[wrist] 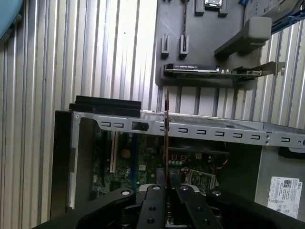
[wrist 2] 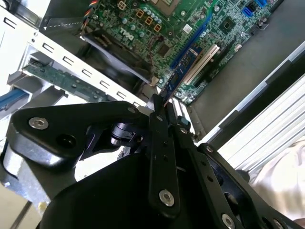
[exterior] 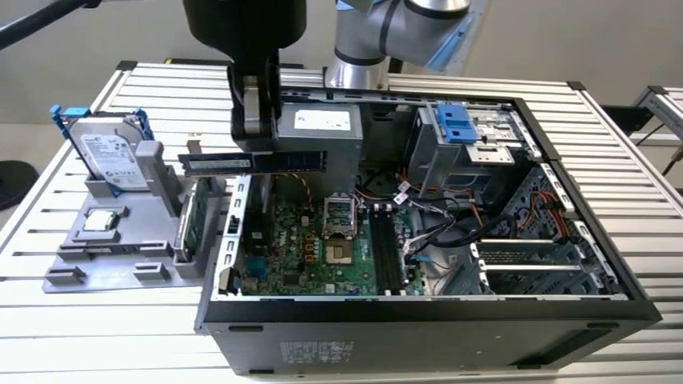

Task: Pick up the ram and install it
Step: 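Pick up the ram and move it above insertion slot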

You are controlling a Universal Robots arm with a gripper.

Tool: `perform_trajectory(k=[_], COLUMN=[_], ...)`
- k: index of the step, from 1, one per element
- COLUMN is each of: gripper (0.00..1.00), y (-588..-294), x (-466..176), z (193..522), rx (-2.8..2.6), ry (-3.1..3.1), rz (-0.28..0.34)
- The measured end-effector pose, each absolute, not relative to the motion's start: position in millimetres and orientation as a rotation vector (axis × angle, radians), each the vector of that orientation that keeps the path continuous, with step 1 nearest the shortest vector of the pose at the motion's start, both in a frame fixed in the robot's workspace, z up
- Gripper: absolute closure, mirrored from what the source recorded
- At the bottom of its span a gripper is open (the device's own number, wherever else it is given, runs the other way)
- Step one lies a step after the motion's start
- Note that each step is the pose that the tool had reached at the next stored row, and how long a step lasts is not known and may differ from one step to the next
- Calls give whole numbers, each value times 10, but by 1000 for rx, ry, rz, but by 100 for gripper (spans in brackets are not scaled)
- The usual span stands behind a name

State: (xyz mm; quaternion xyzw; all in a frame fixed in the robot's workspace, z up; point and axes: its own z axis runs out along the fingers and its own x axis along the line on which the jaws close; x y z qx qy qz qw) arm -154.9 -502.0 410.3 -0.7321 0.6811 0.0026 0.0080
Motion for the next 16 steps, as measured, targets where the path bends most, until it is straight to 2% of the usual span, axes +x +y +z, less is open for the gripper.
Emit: perform_trajectory(k=[16], gripper=[100], y=[-5020], x=[-1409], z=[4103], rx=[-2288], ry=[2129], rz=[8])
